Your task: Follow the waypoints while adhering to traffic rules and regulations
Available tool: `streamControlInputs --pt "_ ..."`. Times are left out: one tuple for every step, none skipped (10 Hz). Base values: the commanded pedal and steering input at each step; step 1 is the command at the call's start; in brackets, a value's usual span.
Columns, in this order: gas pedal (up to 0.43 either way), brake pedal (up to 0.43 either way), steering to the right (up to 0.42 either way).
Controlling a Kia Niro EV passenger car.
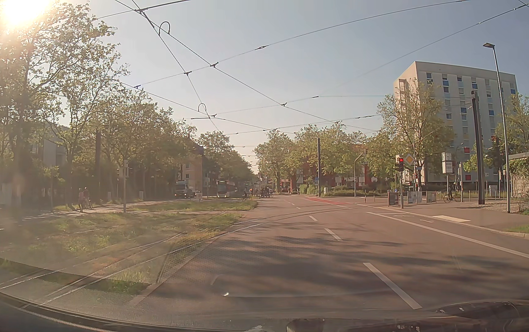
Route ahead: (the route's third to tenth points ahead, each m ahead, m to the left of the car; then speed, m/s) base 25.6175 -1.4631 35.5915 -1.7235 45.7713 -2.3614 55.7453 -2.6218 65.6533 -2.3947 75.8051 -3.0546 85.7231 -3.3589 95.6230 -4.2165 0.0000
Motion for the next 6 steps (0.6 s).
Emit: streamControlInputs --pt "0.0 0.268 -0.013" --pt "0.0 0.268 -0.014" --pt "0.0 0.262 -0.014" --pt "0.0 0.268 -0.013" --pt "0.0 0.268 -0.014" --pt "0.0 0.268 -0.013"
